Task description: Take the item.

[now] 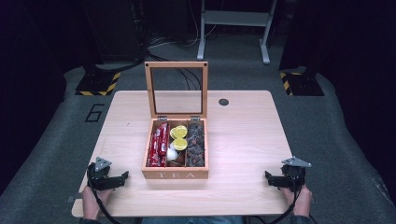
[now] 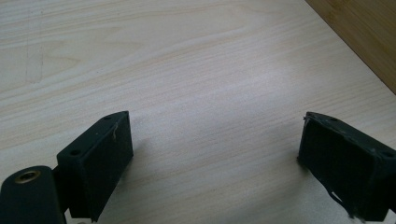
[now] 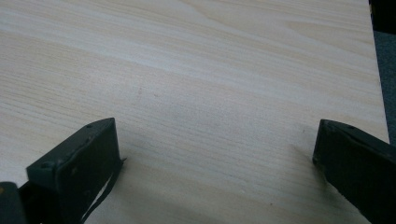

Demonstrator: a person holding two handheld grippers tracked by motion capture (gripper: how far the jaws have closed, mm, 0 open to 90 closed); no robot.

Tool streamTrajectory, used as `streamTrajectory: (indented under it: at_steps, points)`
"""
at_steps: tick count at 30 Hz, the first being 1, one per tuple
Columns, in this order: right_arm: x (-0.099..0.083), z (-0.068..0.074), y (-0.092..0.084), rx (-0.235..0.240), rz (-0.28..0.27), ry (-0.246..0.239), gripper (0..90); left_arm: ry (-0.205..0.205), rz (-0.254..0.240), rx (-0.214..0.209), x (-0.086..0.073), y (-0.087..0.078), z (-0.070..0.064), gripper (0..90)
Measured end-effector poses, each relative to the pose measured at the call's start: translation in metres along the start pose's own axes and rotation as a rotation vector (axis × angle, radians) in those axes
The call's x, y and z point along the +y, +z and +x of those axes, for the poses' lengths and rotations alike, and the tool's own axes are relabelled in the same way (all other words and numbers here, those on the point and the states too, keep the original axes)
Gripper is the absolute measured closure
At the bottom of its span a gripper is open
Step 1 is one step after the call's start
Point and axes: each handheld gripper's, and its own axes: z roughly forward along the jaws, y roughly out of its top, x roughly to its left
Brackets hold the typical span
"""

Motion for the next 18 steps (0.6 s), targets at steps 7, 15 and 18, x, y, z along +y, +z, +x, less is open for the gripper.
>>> streamTrajectory:
  at_steps: [7, 15, 18]
  points:
    - [0.0001, 0.0008, -0.0004, -0.007, -0.001, -0.005, 0.0, -0.018, 0.002, 0.023, 0.0003, 0.0012, -0.0007, 6.7]
    - [0.0004, 0.0013, 0.0000, -0.017, -0.006, -0.011, 0.0, -0.019, 0.003, 0.024, -0.0002, 0.0008, -0.0011, 6.1]
    - [0.0007, 0.0018, 0.0001, -0.018, -0.006, -0.007, 0.1, -0.010, 0.006, 0.015, -0.0008, -0.0001, -0.0005, 6.0]
